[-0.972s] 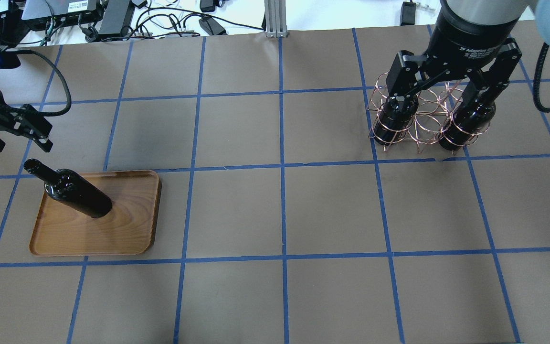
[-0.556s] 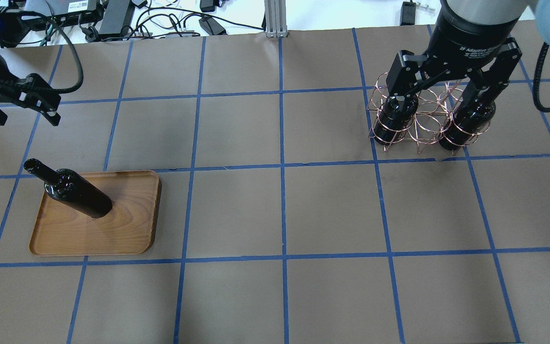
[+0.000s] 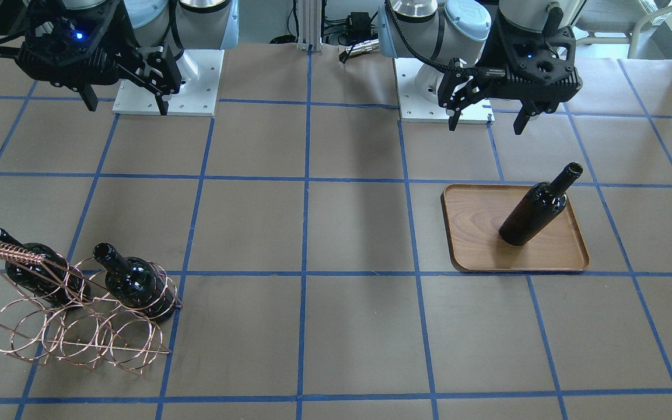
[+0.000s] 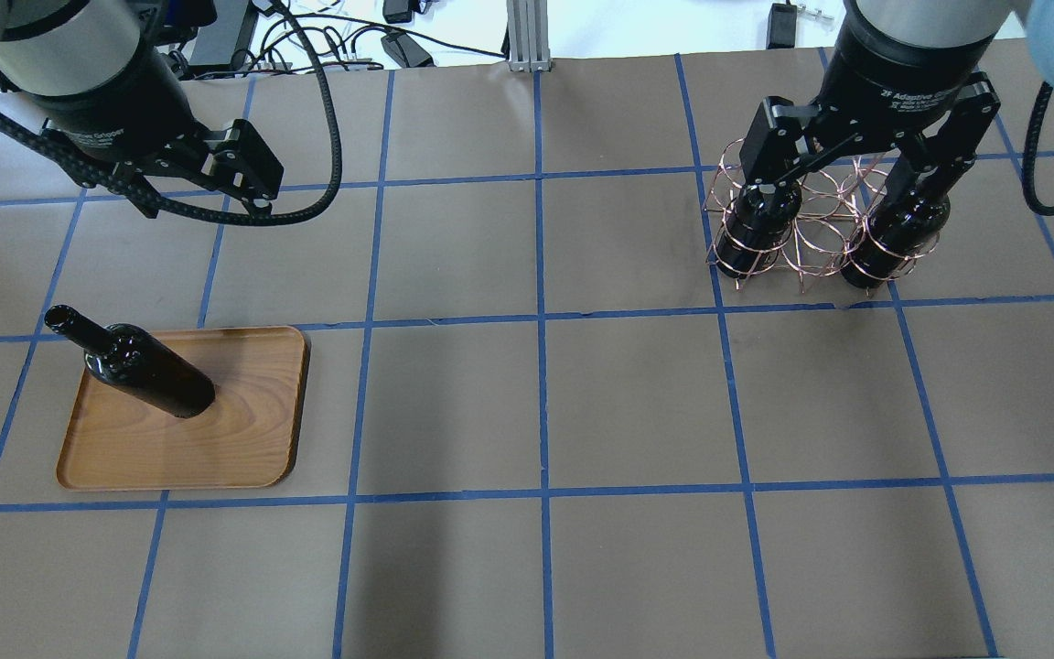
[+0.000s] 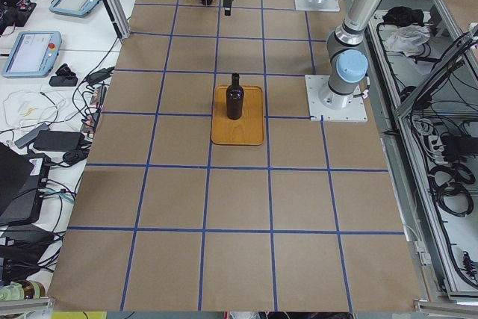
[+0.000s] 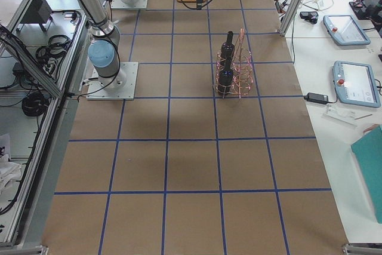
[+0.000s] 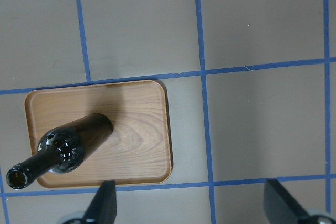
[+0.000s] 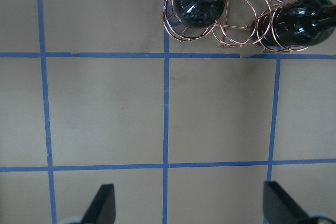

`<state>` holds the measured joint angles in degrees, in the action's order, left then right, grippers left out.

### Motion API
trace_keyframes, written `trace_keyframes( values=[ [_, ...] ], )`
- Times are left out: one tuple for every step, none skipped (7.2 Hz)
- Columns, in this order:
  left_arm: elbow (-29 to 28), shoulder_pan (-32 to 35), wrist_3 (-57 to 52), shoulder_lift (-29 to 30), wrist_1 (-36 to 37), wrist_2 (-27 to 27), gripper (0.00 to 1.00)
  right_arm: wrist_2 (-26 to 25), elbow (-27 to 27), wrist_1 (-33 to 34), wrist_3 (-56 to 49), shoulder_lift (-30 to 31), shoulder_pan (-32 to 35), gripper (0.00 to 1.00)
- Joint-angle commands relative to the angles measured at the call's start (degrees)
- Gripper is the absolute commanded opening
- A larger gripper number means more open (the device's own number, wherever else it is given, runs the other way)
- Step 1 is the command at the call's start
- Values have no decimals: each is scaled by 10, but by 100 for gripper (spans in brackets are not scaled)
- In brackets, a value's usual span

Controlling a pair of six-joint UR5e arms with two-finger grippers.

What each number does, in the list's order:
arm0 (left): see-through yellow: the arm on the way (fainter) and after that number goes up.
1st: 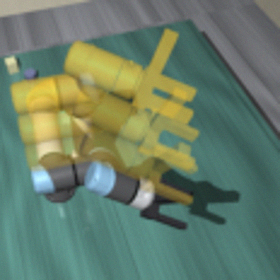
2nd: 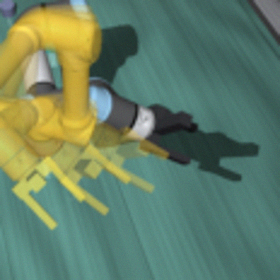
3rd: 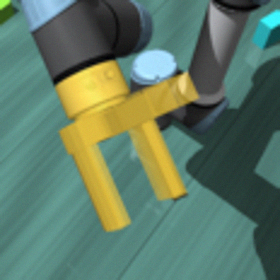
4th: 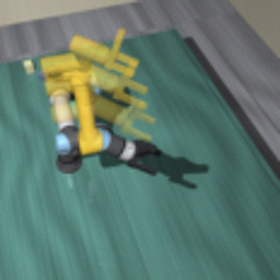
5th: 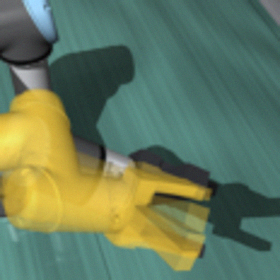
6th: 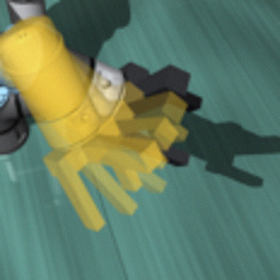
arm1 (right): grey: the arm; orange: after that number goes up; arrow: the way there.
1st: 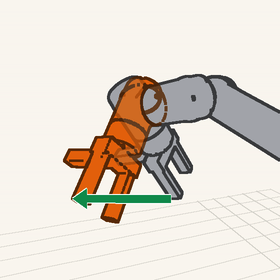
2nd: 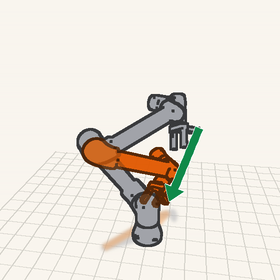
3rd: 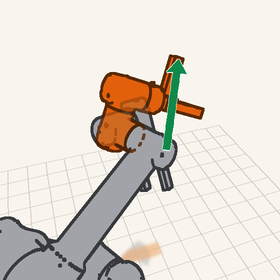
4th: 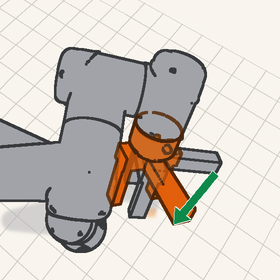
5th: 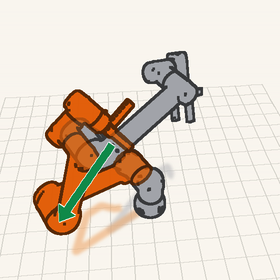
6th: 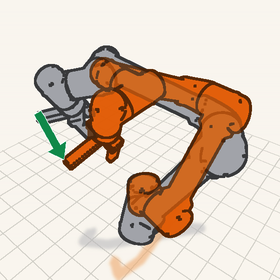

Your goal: Take wine from basket and place on tray

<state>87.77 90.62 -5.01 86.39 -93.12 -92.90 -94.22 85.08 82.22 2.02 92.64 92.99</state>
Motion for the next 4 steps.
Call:
trace_keyframes(
  values=[
    [4,4,2,-15,-27,10,100,0,0,0,0,0,-1,100],
    [10,4,2,-14,-26,14,100,0,0,0,0,0,0,100],
    [12,4,1,-10,-26,24,100,-1,0,0,0,0,0,100],
    [17,4,2,-4,-21,28,100,0,0,0,0,0,0,100]
  ],
)
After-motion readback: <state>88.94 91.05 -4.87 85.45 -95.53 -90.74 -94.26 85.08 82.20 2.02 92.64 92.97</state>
